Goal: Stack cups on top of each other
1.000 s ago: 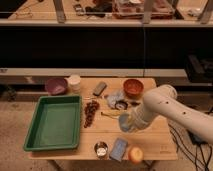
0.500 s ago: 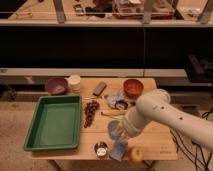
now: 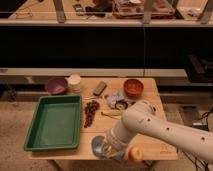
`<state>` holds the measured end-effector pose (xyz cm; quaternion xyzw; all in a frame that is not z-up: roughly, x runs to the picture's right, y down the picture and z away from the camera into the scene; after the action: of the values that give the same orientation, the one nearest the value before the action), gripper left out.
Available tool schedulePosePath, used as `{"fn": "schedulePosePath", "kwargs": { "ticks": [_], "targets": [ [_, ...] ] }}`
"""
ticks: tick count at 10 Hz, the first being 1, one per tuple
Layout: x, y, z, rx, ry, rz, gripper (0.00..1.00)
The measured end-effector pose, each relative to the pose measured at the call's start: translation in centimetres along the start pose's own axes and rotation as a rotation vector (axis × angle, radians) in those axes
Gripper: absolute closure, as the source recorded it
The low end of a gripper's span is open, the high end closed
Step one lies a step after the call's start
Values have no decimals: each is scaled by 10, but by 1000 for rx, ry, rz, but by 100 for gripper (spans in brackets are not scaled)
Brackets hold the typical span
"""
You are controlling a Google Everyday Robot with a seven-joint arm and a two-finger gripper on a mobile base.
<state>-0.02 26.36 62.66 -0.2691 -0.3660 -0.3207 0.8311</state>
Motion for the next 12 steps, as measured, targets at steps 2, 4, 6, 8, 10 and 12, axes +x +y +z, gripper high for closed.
{"fn": "schedulePosePath", "kwargs": {
  "ticks": [2, 4, 6, 8, 10, 12],
  "targets": [
    [1, 1, 2, -6, 3, 1, 100],
    [4, 1, 8, -16, 17, 9, 100],
    [10, 1, 16, -29, 43, 16, 100],
    [14, 0, 17, -29, 61, 21, 100],
    [20, -3, 17, -26, 76, 27, 100],
    [25, -6, 17, -26, 92, 27, 100]
  ]
}}
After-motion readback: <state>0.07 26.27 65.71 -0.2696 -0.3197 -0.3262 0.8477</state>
